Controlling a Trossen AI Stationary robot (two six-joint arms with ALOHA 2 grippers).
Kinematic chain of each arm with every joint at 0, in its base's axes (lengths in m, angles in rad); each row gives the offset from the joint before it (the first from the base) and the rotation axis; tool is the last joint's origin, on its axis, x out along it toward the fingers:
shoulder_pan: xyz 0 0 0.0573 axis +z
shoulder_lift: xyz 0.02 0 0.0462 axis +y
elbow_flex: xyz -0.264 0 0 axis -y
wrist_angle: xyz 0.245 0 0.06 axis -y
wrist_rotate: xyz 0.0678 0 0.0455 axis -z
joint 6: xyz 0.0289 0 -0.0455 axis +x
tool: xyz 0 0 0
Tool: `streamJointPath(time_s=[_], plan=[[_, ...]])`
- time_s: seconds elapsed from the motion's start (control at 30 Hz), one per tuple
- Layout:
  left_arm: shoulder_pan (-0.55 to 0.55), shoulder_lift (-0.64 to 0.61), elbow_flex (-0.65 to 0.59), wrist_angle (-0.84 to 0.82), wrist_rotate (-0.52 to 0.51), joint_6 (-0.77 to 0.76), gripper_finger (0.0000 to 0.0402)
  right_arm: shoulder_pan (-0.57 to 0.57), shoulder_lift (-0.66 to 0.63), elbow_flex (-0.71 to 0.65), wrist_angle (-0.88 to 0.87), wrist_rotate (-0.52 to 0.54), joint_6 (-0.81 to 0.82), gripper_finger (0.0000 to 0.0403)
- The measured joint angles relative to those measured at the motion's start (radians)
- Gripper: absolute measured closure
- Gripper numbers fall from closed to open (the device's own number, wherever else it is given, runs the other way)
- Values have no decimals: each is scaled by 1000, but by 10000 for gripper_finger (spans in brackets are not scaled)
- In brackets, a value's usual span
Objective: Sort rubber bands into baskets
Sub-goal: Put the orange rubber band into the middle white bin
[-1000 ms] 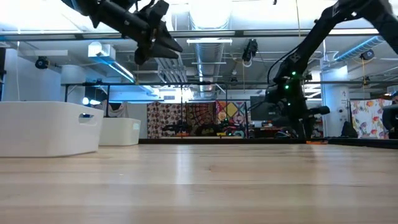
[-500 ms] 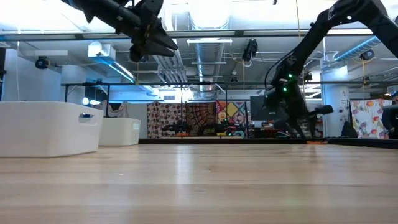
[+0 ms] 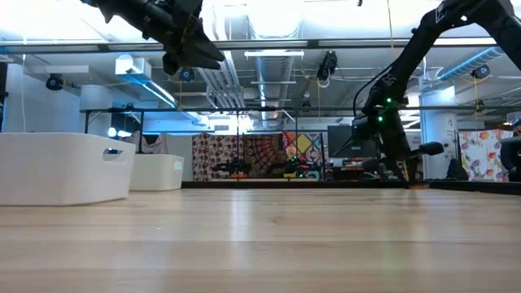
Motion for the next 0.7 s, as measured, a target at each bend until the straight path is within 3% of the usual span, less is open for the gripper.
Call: streamJointPath(time_s=[0.1, 0.27, 0.33, 0.57, 0.7], plan=[[0, 0, 0, -1, 0, 0, 290, 13, 1, -9, 9, -15, -24, 384], [0, 0, 0, -13, 6, -12, 290, 75, -33, -14, -1, 11, -64, 390], [3, 0, 0, -48, 48, -13, 292, 130, -67, -17, -23, -29, -72, 390], [40, 29, 0, -73, 59, 31, 297, 446, -170, -18, -11, -114, -76, 390], [77, 40, 0, -83, 61, 48, 297, 656, -178, -17, 122, -218, -94, 390]])
